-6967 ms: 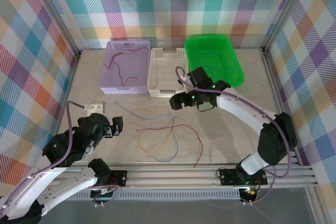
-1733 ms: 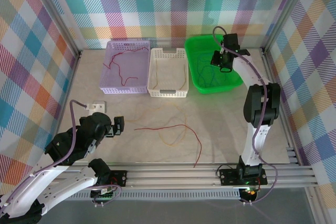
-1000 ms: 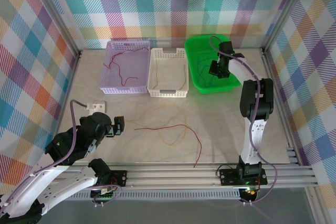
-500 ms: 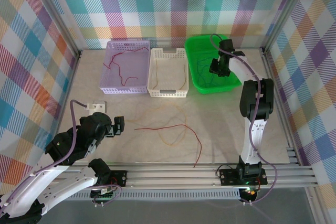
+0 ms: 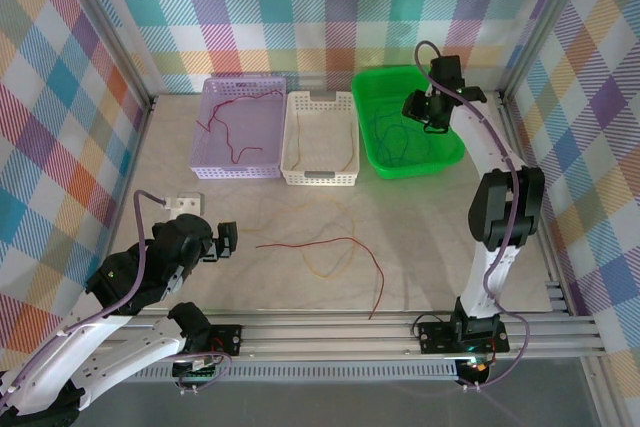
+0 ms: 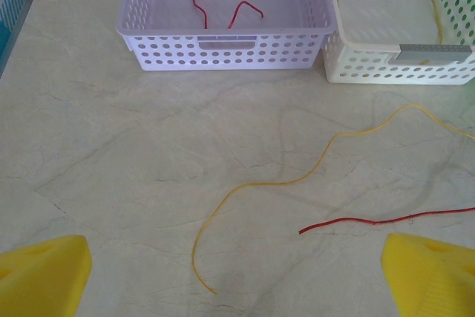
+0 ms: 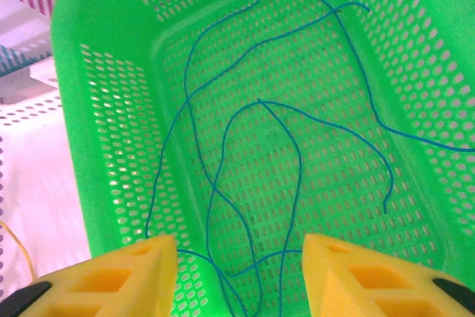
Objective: Untangle the cables
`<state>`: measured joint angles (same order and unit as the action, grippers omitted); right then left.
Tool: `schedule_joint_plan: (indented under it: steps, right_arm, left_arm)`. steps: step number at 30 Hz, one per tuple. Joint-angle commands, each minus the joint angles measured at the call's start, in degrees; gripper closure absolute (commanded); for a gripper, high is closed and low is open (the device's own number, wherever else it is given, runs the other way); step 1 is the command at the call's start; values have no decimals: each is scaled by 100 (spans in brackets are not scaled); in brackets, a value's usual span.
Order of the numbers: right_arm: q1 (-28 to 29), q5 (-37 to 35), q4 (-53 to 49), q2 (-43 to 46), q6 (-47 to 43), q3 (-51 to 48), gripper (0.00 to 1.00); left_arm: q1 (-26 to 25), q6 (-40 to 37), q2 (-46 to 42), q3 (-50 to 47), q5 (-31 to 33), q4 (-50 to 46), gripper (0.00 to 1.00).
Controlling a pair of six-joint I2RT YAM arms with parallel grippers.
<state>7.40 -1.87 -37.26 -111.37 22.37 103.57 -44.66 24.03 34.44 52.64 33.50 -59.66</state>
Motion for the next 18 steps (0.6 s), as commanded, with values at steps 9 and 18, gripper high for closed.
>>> schedule_joint_plan:
  steps: [9, 18]
  right_arm:
    - [301, 1451, 701, 1840, 260, -1873, 48]
    - [1408, 1804, 1312, 3195, -198, -4115, 44]
  left_arm:
    - [46, -113, -25, -55, -20, 68, 0]
    - [48, -131, 37, -54, -73, 86, 0]
